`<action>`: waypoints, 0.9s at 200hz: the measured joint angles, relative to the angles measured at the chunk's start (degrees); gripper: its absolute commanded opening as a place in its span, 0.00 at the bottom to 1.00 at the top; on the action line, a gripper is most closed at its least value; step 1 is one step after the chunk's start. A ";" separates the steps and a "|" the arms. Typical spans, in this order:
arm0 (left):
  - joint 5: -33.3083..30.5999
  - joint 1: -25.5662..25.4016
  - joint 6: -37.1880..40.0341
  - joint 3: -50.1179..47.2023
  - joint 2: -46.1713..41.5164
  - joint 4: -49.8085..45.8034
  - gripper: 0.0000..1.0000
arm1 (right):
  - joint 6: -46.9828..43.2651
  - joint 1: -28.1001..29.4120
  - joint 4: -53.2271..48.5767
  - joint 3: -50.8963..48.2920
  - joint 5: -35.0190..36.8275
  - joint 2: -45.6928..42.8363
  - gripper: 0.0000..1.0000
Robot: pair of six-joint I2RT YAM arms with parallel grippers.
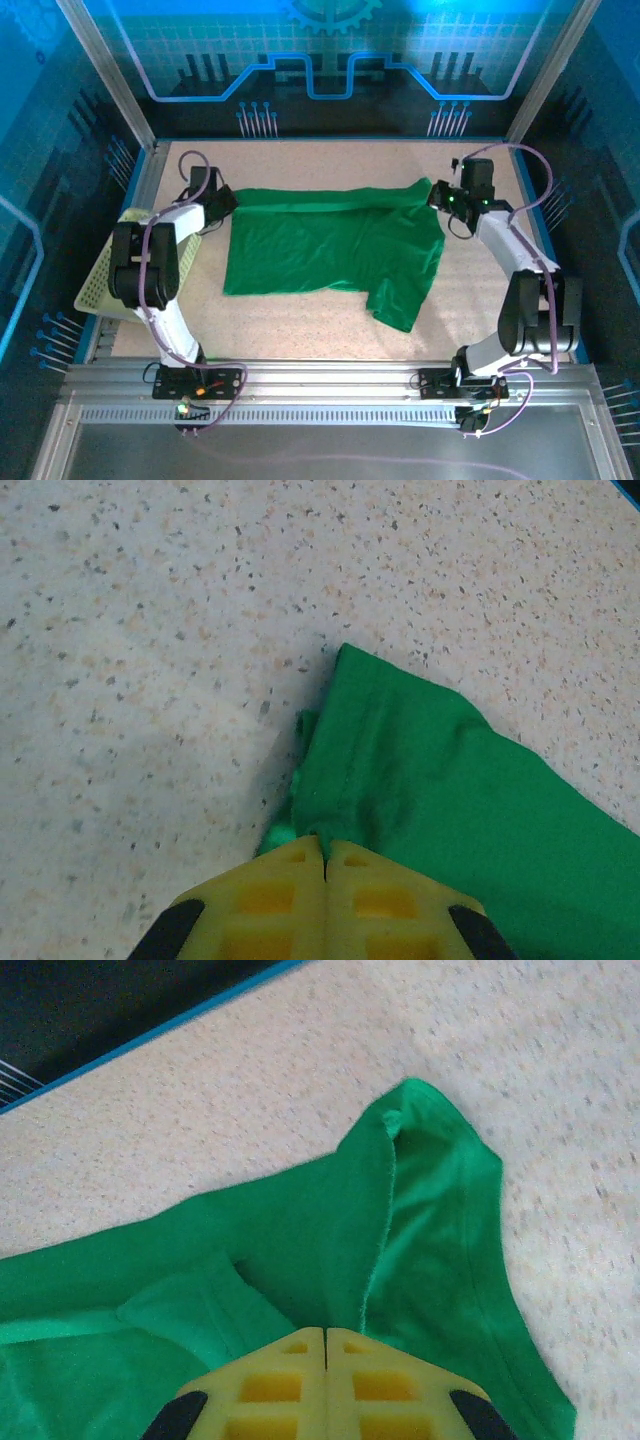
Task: Fold the inside-out t-shirt
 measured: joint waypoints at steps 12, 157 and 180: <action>0.17 0.00 -0.48 -1.46 -1.29 0.17 0.00 | 1.29 -0.09 0.07 -2.60 0.35 -1.16 0.00; 1.31 -1.01 -3.76 3.82 -10.67 -5.97 0.51 | 4.83 0.44 -3.10 9.29 1.36 4.52 0.58; 4.83 -2.29 -3.91 8.90 -4.48 -5.70 0.50 | 5.05 1.92 -3.02 16.96 -0.17 15.08 0.56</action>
